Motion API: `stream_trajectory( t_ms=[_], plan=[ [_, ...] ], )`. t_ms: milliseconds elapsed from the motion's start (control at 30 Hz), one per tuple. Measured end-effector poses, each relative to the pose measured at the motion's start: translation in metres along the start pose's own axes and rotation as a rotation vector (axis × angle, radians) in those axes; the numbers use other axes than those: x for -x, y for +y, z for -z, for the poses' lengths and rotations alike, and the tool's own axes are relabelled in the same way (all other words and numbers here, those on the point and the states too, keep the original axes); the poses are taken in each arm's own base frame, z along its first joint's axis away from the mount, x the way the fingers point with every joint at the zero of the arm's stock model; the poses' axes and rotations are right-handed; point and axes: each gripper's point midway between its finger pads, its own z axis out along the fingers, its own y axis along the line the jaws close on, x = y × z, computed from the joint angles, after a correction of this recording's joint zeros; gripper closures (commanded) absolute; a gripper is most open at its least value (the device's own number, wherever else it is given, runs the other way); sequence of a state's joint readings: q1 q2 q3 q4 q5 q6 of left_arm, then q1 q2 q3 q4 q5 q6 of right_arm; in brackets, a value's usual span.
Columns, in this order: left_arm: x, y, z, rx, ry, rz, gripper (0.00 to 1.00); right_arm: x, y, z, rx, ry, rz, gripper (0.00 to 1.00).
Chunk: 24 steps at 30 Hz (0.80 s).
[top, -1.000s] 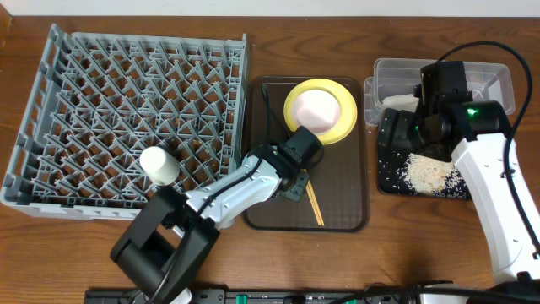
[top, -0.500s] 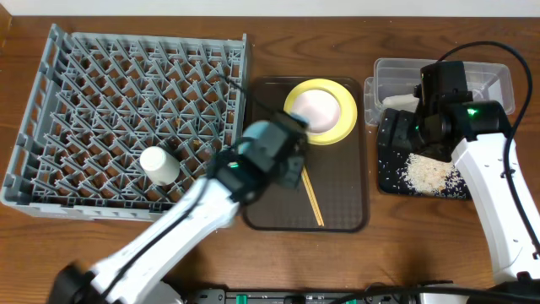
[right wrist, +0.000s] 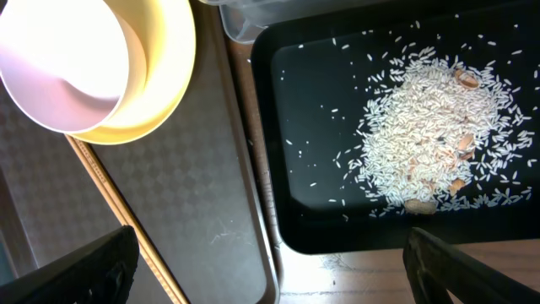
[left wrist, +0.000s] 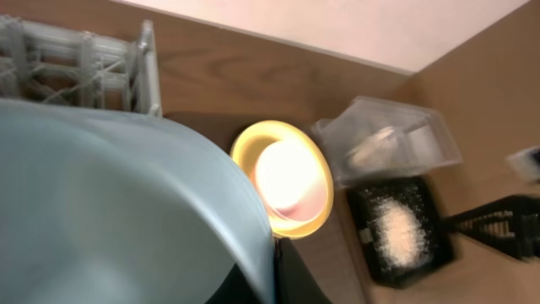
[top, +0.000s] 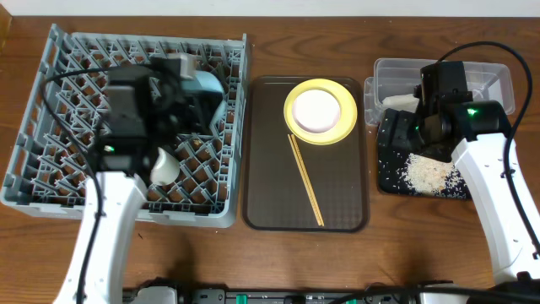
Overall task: Sort waste into correct bins and load items into the dishwasher
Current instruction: 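Carry the light-blue bowl with the left gripper and set it in the rack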
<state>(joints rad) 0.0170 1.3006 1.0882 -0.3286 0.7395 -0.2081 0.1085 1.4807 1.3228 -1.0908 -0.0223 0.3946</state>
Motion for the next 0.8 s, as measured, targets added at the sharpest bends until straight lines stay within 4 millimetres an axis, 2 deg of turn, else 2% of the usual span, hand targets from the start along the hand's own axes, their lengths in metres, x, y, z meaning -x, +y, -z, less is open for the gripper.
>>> stream_trajectory(
  t_ms=[233,333,467,633,733,800],
  plan=[
    [0.031,0.046,0.0,-0.241,-0.054,0.116,0.92,0.0,0.0,0.0,0.0,0.0,0.0,0.02],
    [0.037,0.064,-0.004,-0.33,-0.063,0.153,0.92,0.0,0.0,0.0,0.0,0.001,0.0,0.03],
    [0.038,0.086,-0.012,-0.419,-0.051,0.222,0.92,0.0,0.0,0.0,0.0,0.001,0.0,0.03],
    [0.022,0.116,-0.023,-0.455,0.002,0.386,0.92,0.0,0.0,0.0,0.0,0.001,0.0,0.03],
    [0.018,0.125,-0.02,-0.475,0.014,0.43,0.92,0.0,0.0,0.0,0.0,0.001,0.0,0.04],
    [0.02,0.131,-0.014,-0.469,0.003,0.446,0.83,0.0,0.0,0.0,-0.001,0.001,0.0,0.04]
  ],
)
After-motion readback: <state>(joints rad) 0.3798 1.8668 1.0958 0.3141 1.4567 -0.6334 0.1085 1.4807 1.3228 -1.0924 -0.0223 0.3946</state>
